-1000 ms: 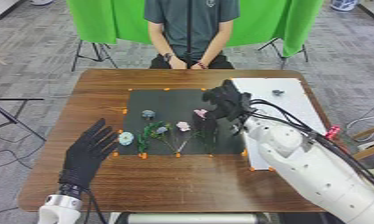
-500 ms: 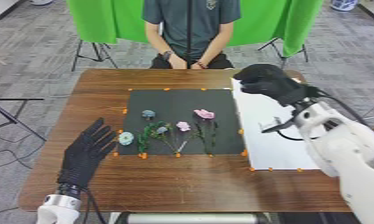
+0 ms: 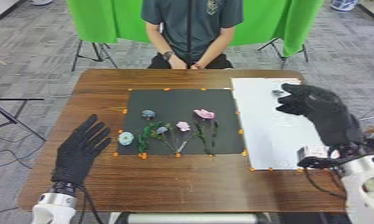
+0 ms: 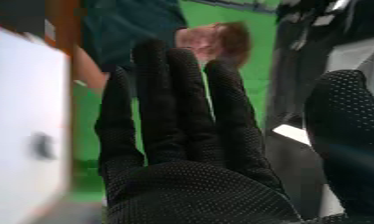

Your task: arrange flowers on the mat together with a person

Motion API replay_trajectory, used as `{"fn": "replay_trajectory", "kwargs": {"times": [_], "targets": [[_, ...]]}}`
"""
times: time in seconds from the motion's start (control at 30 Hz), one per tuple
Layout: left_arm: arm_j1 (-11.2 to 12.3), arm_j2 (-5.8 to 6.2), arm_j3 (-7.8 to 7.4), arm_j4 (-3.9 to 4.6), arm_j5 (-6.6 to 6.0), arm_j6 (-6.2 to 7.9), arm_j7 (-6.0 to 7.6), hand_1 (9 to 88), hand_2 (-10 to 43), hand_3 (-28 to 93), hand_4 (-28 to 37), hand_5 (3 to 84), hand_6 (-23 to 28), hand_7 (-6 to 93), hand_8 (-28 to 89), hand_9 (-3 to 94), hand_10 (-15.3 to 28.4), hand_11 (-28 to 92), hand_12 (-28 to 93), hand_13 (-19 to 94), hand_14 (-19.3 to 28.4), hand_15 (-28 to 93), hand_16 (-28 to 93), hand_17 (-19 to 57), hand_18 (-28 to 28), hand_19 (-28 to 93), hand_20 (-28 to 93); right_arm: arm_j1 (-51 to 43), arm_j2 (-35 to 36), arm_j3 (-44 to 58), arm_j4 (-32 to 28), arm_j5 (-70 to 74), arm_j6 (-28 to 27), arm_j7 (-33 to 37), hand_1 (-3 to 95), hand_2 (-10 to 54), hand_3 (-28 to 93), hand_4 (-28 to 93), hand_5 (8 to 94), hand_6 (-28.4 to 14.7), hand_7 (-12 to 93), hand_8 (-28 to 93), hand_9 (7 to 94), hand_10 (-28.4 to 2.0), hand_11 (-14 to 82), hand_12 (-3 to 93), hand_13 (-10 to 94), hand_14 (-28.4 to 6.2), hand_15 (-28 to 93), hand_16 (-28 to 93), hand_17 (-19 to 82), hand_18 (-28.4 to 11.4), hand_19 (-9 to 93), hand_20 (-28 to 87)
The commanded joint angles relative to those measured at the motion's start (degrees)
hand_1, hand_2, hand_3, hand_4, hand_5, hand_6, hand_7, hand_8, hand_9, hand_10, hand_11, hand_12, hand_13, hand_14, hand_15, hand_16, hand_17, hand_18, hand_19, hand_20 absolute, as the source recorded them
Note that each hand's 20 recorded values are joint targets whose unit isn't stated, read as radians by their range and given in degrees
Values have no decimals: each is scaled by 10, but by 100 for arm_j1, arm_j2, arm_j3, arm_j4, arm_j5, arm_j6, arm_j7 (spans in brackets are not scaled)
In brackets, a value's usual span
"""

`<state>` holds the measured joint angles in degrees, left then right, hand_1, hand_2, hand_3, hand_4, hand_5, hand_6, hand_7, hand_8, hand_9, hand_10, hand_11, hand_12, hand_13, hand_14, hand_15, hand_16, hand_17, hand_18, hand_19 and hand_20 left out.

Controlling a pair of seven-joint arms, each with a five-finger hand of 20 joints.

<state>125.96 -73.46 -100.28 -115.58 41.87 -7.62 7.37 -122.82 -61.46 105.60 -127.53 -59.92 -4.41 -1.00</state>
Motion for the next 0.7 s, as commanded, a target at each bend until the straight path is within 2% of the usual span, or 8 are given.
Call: {"fn": "replay_trajectory", "kwargs": {"times": [0.03, 0.2, 0.3, 0.37, 0.7], "targets": [[57, -52, -1, 20, 12, -17, -26, 272, -18, 690, -259, 303, 35, 198, -103, 270, 115, 183, 165, 227, 133, 221, 24, -100, 212, 433, 90, -136, -298, -183, 113, 535, -77, 281, 175, 26, 877, -223, 448, -51, 212, -113, 489, -161, 217, 239, 428, -138, 412, 192, 110, -226, 517, 321], [-9, -53, 18, 70, 13, -66, -47, 271, -18, 691, -260, 305, 36, 197, -103, 272, 116, 183, 164, 228, 133, 224, 24, -100, 212, 433, 90, -63, -345, -201, 136, 409, -164, 287, 176, 27, 876, -222, 447, -50, 218, -114, 488, -161, 218, 239, 425, -139, 414, 191, 108, -225, 516, 319], [-13, -47, 44, 62, 3, -43, -87, 270, -18, 692, -261, 306, 36, 197, -103, 272, 116, 183, 164, 228, 133, 224, 24, -100, 212, 433, 90, -52, -343, -191, 134, 433, -114, 299, 176, 27, 875, -222, 450, -50, 219, -116, 489, -161, 219, 240, 425, -140, 415, 191, 107, -225, 516, 319], [-4, -67, 39, 73, 16, -131, -101, 272, -16, 692, -262, 306, 36, 197, -103, 272, 116, 184, 164, 228, 134, 224, 24, -99, 212, 433, 90, -31, -352, -185, 146, 490, -134, 297, 176, 27, 875, -223, 451, -50, 220, -116, 490, -161, 220, 240, 426, -140, 416, 190, 107, -225, 516, 319], [-53, -20, 53, 100, 20, -143, -141, 271, -13, 692, -261, 310, 38, 195, -103, 275, 117, 186, 162, 229, 134, 225, 23, -99, 212, 434, 91, 16, -395, -215, 186, 468, -150, 362, 177, 26, 873, -224, 456, -51, 221, -118, 493, -161, 224, 240, 427, -139, 418, 189, 107, -225, 517, 318]]}}
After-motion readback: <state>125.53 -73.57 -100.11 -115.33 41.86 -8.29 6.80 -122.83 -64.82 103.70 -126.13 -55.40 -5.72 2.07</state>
